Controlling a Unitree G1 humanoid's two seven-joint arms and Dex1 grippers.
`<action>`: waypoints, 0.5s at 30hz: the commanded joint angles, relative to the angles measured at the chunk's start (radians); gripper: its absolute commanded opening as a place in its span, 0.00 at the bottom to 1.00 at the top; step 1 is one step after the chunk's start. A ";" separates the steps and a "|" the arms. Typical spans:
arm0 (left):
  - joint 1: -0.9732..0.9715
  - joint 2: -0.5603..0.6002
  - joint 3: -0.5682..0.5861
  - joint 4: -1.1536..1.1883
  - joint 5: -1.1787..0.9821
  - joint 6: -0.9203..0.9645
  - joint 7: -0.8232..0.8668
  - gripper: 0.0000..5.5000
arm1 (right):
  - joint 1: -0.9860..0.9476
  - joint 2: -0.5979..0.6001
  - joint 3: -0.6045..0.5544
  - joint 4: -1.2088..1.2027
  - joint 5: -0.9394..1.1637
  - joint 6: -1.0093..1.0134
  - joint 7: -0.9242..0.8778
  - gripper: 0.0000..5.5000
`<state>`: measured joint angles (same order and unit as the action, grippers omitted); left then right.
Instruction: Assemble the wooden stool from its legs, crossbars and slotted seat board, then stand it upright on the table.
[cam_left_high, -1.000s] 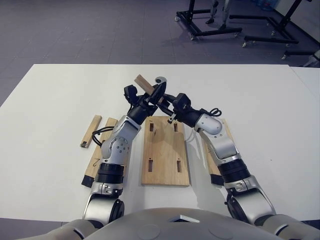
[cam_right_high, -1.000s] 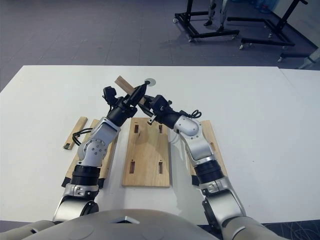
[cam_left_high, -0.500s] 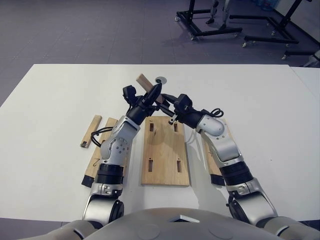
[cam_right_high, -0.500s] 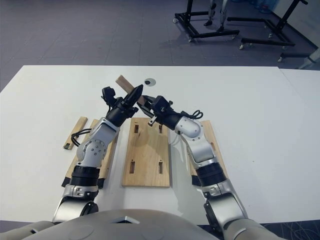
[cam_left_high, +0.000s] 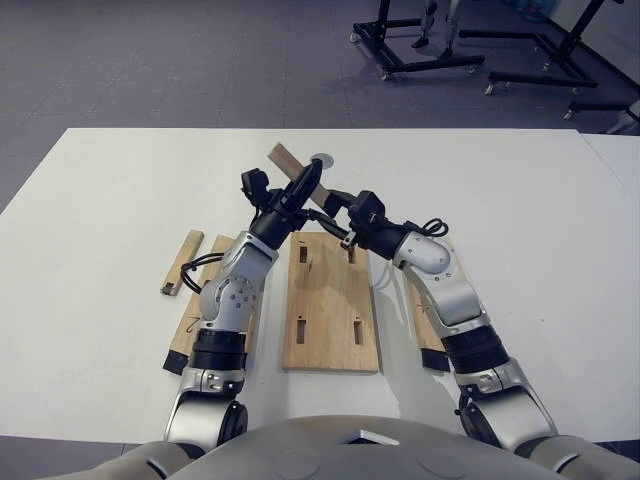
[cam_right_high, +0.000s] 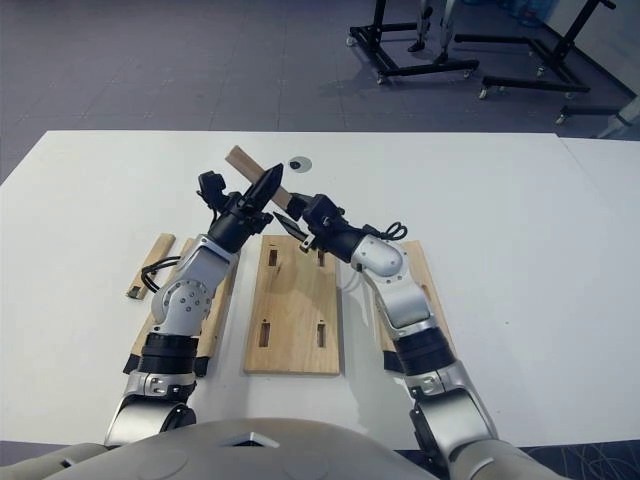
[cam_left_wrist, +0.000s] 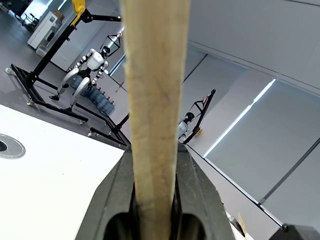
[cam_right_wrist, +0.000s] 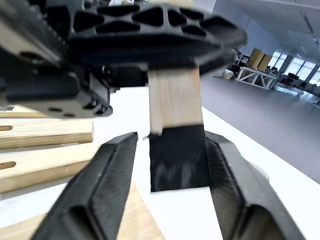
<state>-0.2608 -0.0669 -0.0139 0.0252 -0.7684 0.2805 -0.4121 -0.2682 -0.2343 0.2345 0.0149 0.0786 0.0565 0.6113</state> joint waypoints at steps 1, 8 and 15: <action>0.040 -0.052 0.037 -0.080 0.044 -0.080 0.060 0.07 | -0.005 -0.026 -0.026 -0.018 0.011 0.022 0.006 0.55; 0.121 0.049 0.047 -0.266 0.160 -0.069 0.171 0.07 | -0.002 -0.007 -0.064 0.011 -0.078 -0.033 -0.145 0.74; 0.375 0.178 -0.045 -0.548 0.294 0.002 0.176 0.07 | 0.062 0.091 -0.111 -0.015 -0.124 -0.015 -0.376 0.74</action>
<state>0.0723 0.0584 -0.0507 -0.4571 -0.5046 0.2555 -0.2288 -0.2436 -0.1549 0.1299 0.0213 -0.0224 0.0258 0.2757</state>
